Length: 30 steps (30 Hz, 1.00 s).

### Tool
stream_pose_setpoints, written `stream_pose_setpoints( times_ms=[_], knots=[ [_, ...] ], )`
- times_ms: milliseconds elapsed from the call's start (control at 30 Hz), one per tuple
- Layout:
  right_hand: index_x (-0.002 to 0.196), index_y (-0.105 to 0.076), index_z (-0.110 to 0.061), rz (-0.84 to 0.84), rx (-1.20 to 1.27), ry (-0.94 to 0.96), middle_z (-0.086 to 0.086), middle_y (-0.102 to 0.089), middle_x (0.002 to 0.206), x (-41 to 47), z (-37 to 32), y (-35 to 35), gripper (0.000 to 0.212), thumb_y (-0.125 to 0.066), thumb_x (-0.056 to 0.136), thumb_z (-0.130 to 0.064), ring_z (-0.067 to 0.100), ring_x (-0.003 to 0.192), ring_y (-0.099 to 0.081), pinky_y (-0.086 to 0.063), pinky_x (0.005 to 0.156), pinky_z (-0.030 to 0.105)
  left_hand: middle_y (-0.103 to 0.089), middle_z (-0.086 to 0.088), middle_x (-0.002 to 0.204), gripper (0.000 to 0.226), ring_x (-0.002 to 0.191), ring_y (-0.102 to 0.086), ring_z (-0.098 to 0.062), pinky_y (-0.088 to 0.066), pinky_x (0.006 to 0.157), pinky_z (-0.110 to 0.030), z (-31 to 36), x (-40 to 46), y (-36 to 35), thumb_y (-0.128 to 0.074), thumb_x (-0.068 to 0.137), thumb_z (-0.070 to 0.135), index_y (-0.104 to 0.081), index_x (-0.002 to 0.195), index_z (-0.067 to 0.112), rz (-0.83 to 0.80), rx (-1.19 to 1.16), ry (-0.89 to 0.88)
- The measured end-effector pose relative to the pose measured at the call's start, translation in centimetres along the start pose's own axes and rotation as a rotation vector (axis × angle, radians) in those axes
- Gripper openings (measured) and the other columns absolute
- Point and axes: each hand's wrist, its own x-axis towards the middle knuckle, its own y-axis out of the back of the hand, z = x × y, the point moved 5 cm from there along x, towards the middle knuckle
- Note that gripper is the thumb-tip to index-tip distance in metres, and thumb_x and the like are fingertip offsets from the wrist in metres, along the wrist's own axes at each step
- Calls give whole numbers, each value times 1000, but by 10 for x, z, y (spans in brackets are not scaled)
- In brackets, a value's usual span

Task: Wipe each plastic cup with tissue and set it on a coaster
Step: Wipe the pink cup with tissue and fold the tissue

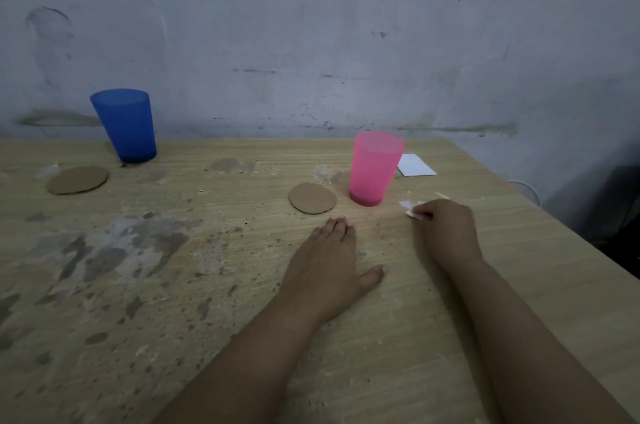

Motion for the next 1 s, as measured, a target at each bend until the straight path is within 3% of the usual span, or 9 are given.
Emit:
stream_pose_setpoints(
  times_ms=[133, 233, 400, 500, 600, 667, 767, 900, 1000],
  knots=[
    [105, -72, -5, -225, -106, 180, 13, -70, 109, -2, -30, -19, 23, -57, 87, -8, 25, 104, -62, -35, 79, 23, -9, -6, 160, 88, 147, -3, -15, -1, 117, -27, 0, 0, 0, -37, 89, 66, -13, 151, 9, 1, -6, -5],
    [97, -75, -9, -268, -81, 259, 9, -72, 103, -9, -38, -7, 21, -59, 84, -3, 23, 98, -64, -33, 64, 13, -8, -6, 161, 92, 148, -3, -14, -1, 117, -27, 0, -1, 0, -38, 86, 69, -12, 151, 9, -10, -25, -3],
    [92, -76, -11, -368, -38, 302, 4, -74, 99, -26, -39, 11, 20, -61, 83, -2, 8, 85, -58, -36, 65, 0, -9, -6, 160, 93, 147, -3, -14, -3, 117, -28, 0, 0, 1, -39, 85, 69, -13, 151, 8, -4, -24, -8],
    [97, -75, -17, -427, -62, 307, -6, -72, 100, -32, -38, 12, 22, -59, 86, -7, 5, 82, -55, -38, 65, 7, -9, -7, 160, 93, 148, -4, -15, -3, 118, -28, 0, 0, 0, -40, 86, 69, -13, 151, 8, 1, -24, -11],
    [104, -73, -19, -485, -108, 339, -21, -59, 85, -35, -39, 10, 29, -54, 87, -6, -3, 73, -50, -36, 63, 5, -8, -7, 160, 93, 148, -4, -15, -4, 118, -28, -1, 1, 0, -40, 85, 69, -13, 151, 9, -3, -29, -13],
    [105, -73, -19, -496, -128, 380, -18, -54, 81, -37, -41, 8, 25, -57, 88, -9, -1, 72, -50, -37, 64, 9, -8, -7, 160, 93, 148, -4, -15, -4, 118, -29, -1, 1, -1, -40, 85, 69, -13, 151, 9, -6, -29, -13],
    [99, -75, -14, -487, -156, 421, 1, -67, 90, -38, -45, 8, 21, -60, 86, -8, 13, 82, -61, -38, 71, 20, -10, -7, 160, 92, 147, -4, -16, -5, 118, -29, -1, 2, -1, -41, 86, 68, -14, 151, 9, 2, -23, -16],
    [99, -74, -11, -471, -178, 404, 7, -73, 97, -36, -47, 5, 24, -60, 81, -2, 18, 87, -65, -33, 63, 8, -10, -7, 160, 92, 147, -4, -16, -6, 118, -28, -1, 1, 0, -43, 86, 67, -14, 151, 8, 5, -27, -18],
    [99, -74, -10, -453, -171, 374, 7, -73, 99, -35, -48, 2, 21, -63, 82, -6, 19, 90, -65, -37, 65, 13, -9, -7, 160, 92, 147, -4, -16, -6, 118, -29, 0, 0, 1, -42, 86, 67, -14, 151, 8, 3, -32, -18]
  ],
)
